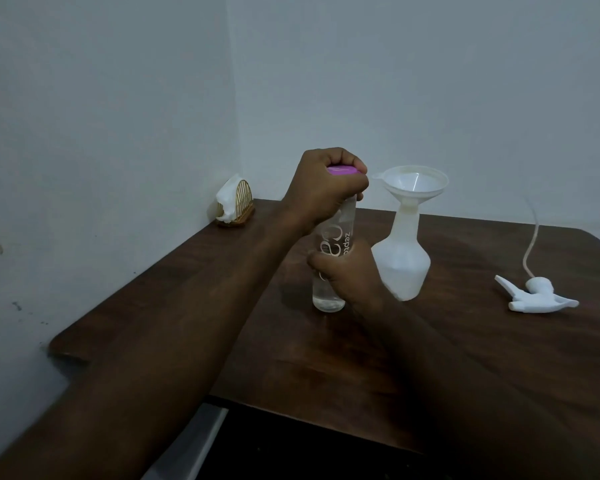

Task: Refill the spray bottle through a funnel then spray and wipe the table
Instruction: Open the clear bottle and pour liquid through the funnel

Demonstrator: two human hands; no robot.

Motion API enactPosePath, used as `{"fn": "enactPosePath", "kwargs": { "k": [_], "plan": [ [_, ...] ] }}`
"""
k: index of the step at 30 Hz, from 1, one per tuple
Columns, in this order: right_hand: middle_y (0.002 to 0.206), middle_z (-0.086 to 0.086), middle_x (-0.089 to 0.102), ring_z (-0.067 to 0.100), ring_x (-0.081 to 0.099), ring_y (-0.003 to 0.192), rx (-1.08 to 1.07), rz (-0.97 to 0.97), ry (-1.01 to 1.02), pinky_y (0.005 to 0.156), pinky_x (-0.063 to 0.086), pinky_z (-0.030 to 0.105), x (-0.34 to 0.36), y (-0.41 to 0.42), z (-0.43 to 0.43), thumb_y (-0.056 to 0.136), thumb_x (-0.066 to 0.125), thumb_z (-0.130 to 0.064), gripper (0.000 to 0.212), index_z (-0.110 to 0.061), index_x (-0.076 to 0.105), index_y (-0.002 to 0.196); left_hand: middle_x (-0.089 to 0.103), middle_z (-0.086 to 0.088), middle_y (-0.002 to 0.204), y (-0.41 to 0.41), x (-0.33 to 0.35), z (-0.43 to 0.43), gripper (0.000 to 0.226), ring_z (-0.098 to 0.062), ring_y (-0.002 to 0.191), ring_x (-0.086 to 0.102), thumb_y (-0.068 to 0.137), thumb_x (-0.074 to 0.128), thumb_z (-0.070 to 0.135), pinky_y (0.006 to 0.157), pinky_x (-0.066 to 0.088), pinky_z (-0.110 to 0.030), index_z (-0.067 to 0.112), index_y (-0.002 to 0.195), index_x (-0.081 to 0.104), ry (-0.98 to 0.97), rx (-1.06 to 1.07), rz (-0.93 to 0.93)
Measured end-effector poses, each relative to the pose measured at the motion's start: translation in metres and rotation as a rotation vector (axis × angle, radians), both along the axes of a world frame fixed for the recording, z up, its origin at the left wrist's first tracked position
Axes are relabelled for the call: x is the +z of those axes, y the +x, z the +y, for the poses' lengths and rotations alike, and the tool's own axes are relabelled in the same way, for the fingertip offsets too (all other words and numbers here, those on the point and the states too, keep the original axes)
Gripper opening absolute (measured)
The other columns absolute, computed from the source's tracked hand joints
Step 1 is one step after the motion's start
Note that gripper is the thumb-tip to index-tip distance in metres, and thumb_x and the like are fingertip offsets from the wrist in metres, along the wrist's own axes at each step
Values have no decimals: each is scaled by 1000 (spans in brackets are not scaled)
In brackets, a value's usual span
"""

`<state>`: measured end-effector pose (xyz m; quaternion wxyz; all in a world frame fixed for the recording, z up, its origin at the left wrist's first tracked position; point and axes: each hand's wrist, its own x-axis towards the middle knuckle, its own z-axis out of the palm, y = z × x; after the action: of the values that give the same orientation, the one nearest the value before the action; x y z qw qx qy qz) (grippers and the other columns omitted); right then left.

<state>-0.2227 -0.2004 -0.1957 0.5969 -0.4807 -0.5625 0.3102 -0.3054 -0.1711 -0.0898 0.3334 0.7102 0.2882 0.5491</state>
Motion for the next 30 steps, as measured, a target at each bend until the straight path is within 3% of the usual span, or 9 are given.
{"fn": "enactPosePath", "kwargs": {
  "k": [6, 11, 16, 23, 26, 30],
  "plan": [
    [76, 1, 73, 19, 72, 72, -51, -44, -4, 74, 61, 49, -5, -1, 4, 62, 74, -30, 24, -17, 69, 82, 65, -4, 69, 2, 0, -3, 8, -25, 59, 67, 70, 67, -2, 67, 59, -45, 6, 74, 69, 5, 61, 1],
    [77, -6, 70, 17, 70, 75, -116, -79, -38, 77, 60, 43, -6, -6, 4, 71, 77, -28, 17, -24, 64, 80, 68, -1, 68, 11, -2, -5, 10, -25, 65, 67, 62, 65, 15, 64, 59, -41, 12, 70, 70, 80, 251, 21],
    [94, -5, 74, 14, 72, 84, -173, -61, -56, 81, 60, 43, -10, -9, 4, 58, 76, -50, 54, -23, 65, 104, 67, 2, 72, 12, -5, -11, 11, -18, 69, 66, 67, 69, 16, 65, 57, -35, 12, 77, 67, 83, 318, 29],
    [93, -3, 74, 12, 73, 84, -159, -66, -43, 79, 61, 43, -9, -10, 3, 60, 79, -51, 55, -22, 66, 105, 64, 3, 81, 8, -13, -15, 27, -7, 71, 60, 85, 68, 40, 65, 50, -20, 13, 88, 63, 31, 347, -144],
    [95, -5, 74, 8, 72, 84, -159, -68, -16, 79, 61, 37, -8, -9, 2, 63, 79, -43, 54, -21, 64, 110, 61, 3, 80, 4, -10, -12, 28, -7, 72, 57, 90, 60, 44, 68, 47, -23, 16, 88, 60, -72, 350, -298],
    [83, -2, 73, 10, 71, 73, -167, -60, 32, 68, 60, 31, -8, -8, 1, 67, 76, -31, 36, -16, 65, 98, 70, -9, 98, -2, 7, -7, 45, -24, 89, 69, 92, 47, 58, 82, 55, -40, 16, 103, 60, -312, 39, -269]
  ]
}}
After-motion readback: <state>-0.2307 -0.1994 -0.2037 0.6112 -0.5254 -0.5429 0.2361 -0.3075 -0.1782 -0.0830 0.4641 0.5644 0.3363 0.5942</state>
